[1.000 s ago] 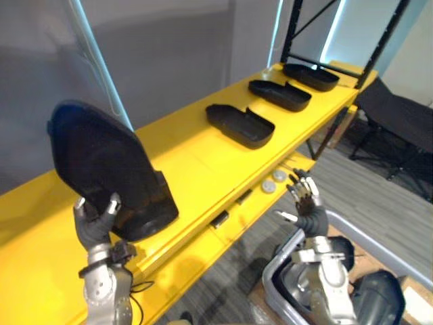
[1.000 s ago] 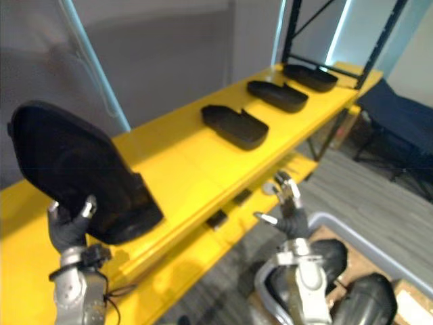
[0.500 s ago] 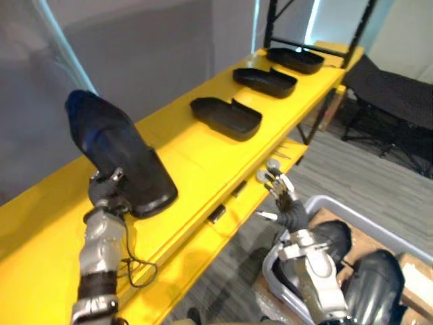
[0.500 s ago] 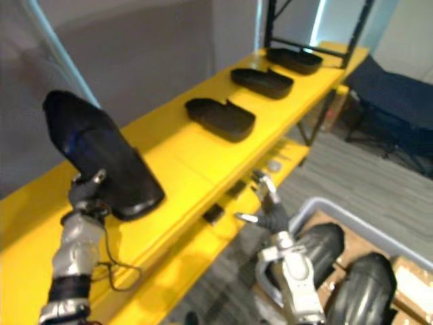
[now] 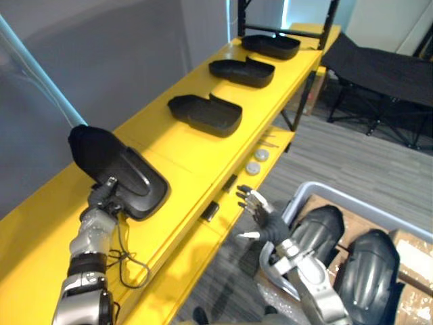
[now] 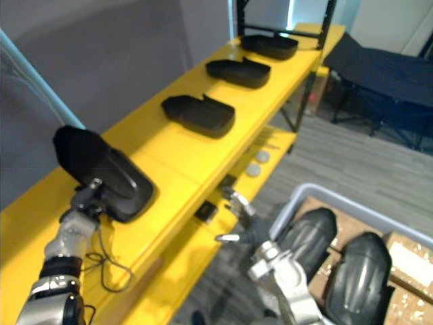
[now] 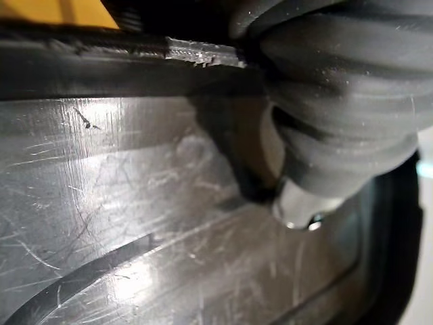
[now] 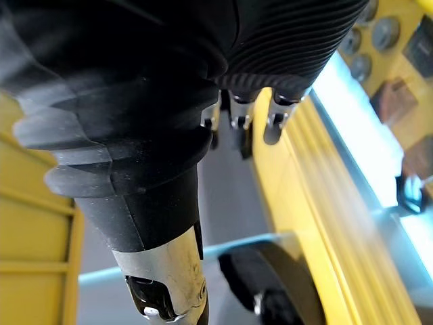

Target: Walk over and take plastic housings, then place them on the shelf

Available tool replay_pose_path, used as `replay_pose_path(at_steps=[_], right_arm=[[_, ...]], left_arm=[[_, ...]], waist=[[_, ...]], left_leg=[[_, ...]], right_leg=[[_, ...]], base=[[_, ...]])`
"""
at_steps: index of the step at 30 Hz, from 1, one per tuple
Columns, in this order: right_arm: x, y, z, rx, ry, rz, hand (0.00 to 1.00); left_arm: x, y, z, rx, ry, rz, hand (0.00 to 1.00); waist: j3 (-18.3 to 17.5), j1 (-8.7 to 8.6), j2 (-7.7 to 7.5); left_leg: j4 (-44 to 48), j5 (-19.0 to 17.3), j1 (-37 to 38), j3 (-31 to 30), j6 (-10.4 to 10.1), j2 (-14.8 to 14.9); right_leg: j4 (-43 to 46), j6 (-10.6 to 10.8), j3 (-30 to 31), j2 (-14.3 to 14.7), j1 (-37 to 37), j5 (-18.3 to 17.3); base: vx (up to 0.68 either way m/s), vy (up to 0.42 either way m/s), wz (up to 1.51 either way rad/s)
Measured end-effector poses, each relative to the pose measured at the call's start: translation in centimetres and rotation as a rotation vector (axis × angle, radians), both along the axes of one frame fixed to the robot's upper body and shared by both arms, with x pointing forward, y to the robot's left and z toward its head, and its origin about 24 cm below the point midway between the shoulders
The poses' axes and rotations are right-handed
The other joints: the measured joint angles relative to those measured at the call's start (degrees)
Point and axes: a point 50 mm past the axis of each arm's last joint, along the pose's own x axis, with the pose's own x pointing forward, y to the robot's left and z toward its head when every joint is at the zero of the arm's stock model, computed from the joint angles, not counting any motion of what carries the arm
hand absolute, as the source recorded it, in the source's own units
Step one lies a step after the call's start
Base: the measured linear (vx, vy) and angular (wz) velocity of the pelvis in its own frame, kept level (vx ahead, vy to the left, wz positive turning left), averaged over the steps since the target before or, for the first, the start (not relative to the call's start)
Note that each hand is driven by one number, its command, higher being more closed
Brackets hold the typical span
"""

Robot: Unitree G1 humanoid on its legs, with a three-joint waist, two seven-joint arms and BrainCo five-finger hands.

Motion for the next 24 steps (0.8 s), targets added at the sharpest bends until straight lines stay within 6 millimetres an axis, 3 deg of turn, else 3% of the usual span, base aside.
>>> replay_pose_path(at_steps=[3,10,14,15,24], right_arm=[[-0.3,1.2,0.7,0.018,-0.029,0.103,0.0],[-0.5,6.5,4.6,0.092,-0.192,0.418,0.0],[-0.5,7.0,4.9,0.097,-0.201,0.422,0.0],[-0.4,7.0,5.0,0.1,-0.197,0.4,0.0],[0.2,6.9,5.4,0.072,-0.226,0.335,0.0]], left_arm=[[0.4,-0.3,0.0,0.008,0.018,0.002,1.0],[2.6,-2.4,1.4,0.051,-0.007,-0.091,1.0],[3.1,-3.2,1.8,0.092,-0.01,-0.142,1.0],[3.3,-3.5,2.0,0.096,-0.019,-0.162,0.0],[3.7,-4.5,2.3,0.114,-0.029,-0.227,0.0]], waist=[[0.04,0.06,0.07],[0.56,0.46,-0.47],[0.76,0.99,-0.67],[0.87,1.03,-0.71],[1.12,1.7,-1.09]], left_leg=[[0.03,0.07,-0.06,-0.18,0.01,-0.08],[0.02,1.49,-2.3,-4.87,0.36,-1.0],[0.04,1.94,-3.02,-6.8,0.38,-1.44],[0.04,2.1,-3.32,-7.65,0.34,-1.58],[0.03,2.17,-3.2,-8.12,0.35,-1.87]], right_leg=[[0.85,0.03,-0.13,-0.12,-0.4,-0.47],[3.84,0.24,-3.89,-1.08,-1.81,-2.53],[5.57,0.32,-5.93,-1.53,-2.03,-3.79],[5.87,0.34,-6.67,-1.63,-2.03,-4.03],[6.88,0.43,-7.1,-1.93,-1.92,-4.57]], base=[[-0.01,0.002,0.01],[-0.03,-0.002,0.29],[-0.01,-0.007,0.31],[-0.01,-0.005,0.26],[0.0,0.002,0.04]])
